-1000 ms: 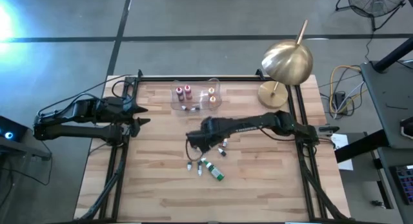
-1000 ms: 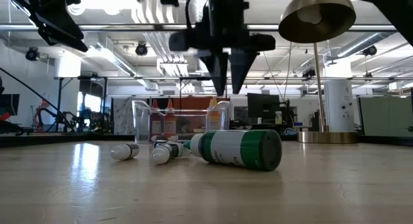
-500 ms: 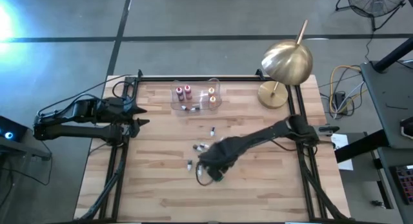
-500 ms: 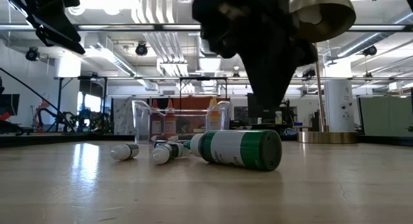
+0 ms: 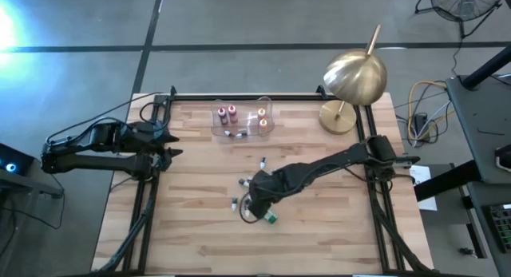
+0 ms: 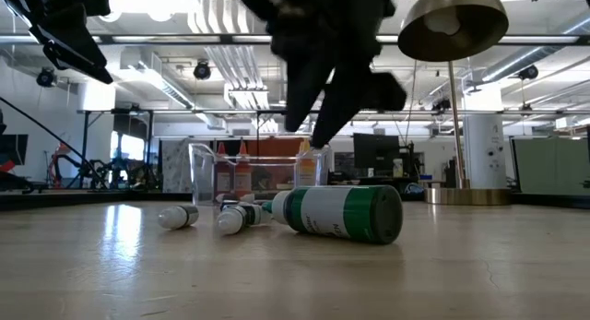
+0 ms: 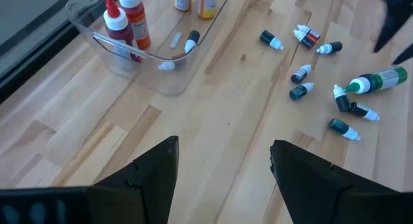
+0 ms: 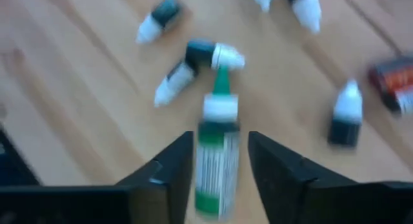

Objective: Pick & Place food coloring
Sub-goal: Put the large green food coloring bottle into the transparent bin

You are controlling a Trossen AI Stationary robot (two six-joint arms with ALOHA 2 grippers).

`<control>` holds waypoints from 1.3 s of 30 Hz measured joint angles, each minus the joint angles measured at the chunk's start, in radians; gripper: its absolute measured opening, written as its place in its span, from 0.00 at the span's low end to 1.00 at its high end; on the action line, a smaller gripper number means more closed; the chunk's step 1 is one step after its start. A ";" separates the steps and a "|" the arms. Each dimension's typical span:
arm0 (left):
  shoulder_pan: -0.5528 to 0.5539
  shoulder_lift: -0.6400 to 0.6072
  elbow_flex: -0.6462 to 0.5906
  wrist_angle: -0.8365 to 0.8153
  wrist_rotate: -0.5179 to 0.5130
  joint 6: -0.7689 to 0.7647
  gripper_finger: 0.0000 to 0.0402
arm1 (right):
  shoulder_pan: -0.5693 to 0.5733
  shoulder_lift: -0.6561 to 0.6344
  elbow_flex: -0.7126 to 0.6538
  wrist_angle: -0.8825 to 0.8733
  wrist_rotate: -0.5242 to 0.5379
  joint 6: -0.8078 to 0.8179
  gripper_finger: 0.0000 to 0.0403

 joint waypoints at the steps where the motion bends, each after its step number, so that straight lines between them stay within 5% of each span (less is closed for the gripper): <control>1: -0.001 0.000 0.000 0.000 0.000 -0.001 0.54 | -0.005 0.016 0.006 0.004 -0.007 -0.006 0.41; 6: -0.001 -0.002 0.000 0.000 -0.002 -0.009 0.54 | -0.013 0.089 0.062 -0.003 -0.030 -0.049 0.53; 12: 0.000 -0.002 0.000 0.000 -0.002 -0.011 0.54 | -0.024 0.186 0.133 -0.050 -0.070 -0.077 0.56; 31: 0.000 -0.002 0.000 -0.005 -0.002 -0.011 0.54 | -0.042 0.288 0.213 -0.183 -0.149 -0.089 0.43; 39: 0.000 -0.002 0.000 -0.012 -0.002 -0.013 0.54 | -0.047 0.241 0.208 -0.188 -0.047 -0.092 0.31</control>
